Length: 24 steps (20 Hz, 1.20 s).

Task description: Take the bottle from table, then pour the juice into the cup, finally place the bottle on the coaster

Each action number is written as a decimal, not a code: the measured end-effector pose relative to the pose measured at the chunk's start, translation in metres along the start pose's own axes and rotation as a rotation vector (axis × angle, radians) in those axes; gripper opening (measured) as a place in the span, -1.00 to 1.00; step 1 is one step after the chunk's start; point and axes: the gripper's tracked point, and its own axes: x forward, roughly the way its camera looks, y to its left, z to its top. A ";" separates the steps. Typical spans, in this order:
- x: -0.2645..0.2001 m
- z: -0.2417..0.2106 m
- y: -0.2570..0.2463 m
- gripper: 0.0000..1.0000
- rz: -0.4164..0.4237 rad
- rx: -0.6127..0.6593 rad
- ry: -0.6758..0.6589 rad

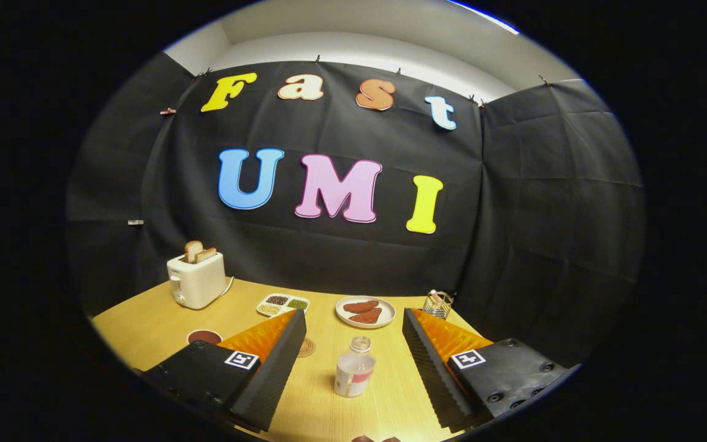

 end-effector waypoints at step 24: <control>0.102 -0.158 -0.005 0.95 0.037 0.120 0.120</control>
